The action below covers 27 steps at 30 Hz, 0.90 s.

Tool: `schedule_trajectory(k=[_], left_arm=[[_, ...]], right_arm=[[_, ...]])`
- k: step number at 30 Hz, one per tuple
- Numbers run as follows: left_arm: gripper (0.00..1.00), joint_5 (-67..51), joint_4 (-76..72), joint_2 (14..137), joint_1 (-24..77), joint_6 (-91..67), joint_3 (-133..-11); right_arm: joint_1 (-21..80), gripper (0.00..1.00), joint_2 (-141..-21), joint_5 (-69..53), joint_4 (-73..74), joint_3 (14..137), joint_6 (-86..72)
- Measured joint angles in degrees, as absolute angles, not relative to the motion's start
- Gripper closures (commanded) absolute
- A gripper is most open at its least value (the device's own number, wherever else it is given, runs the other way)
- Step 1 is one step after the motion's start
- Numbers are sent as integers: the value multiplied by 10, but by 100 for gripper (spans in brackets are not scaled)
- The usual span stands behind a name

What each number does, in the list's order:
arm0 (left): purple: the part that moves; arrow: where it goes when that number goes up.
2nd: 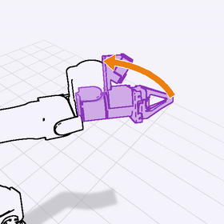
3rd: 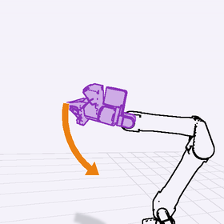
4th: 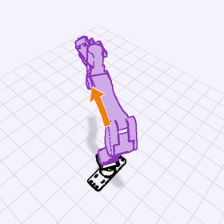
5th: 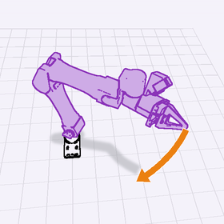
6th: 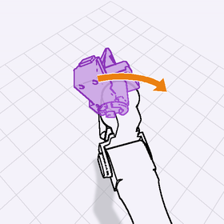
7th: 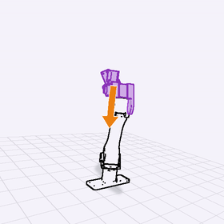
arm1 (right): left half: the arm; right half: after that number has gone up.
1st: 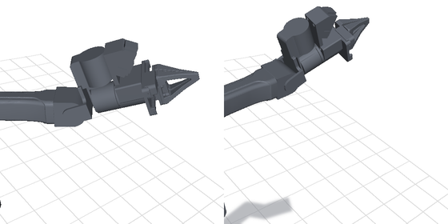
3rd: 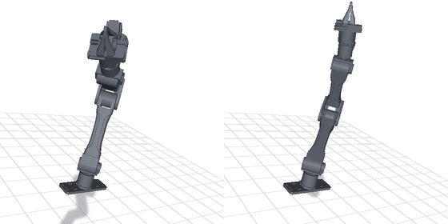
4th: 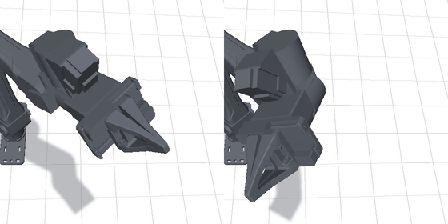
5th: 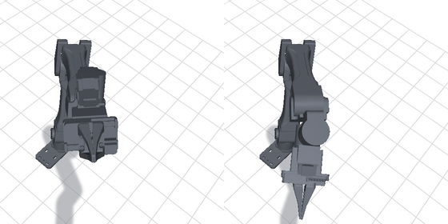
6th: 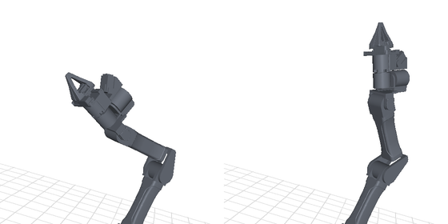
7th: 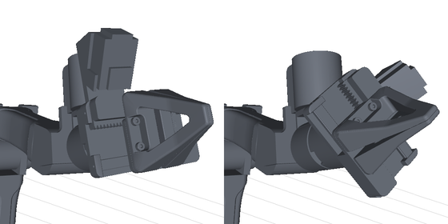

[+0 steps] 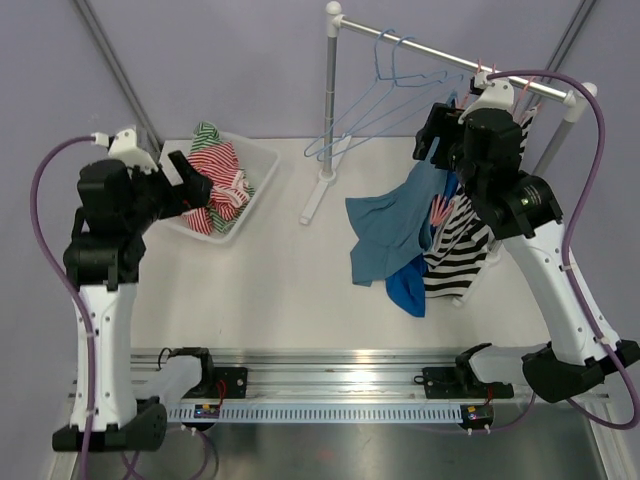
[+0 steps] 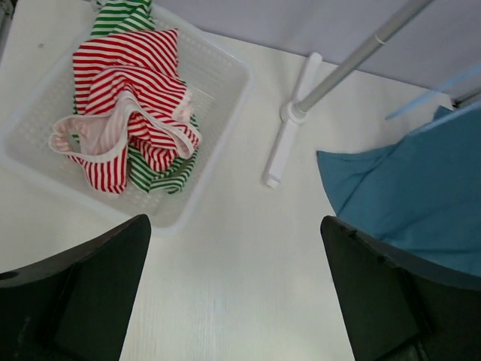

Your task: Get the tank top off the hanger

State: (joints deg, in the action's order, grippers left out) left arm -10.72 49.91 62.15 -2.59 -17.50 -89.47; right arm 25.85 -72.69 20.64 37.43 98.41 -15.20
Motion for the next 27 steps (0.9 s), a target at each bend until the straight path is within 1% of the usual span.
schedule_trajectory(k=[2,6,9,13,15,16,19,22,27], left_arm=[[1,-106,473,560,-6,-180,-831],[1,-93,440,479,56,-183,-717],[1,-67,424,456,89,-178,-641],[1,-35,423,453,95,-173,-564],[1,-27,422,456,100,-169,-543],[1,-24,423,456,106,-167,-538],[1,-17,416,453,127,-162,-537],[1,-5,410,445,140,-159,-537],[1,5,405,440,142,-156,-537]], right_arm=[[259,25,-744,231,392,995,-150],[259,27,-762,272,413,1014,-142],[259,29,-767,292,420,1027,-136],[259,30,-779,302,419,1042,-130],[259,33,-787,308,419,1044,-127],[259,37,-791,310,419,1044,-125],[258,42,-797,321,418,1044,-119],[258,45,-798,325,416,1044,-116],[259,47,-800,336,406,1036,-109]])
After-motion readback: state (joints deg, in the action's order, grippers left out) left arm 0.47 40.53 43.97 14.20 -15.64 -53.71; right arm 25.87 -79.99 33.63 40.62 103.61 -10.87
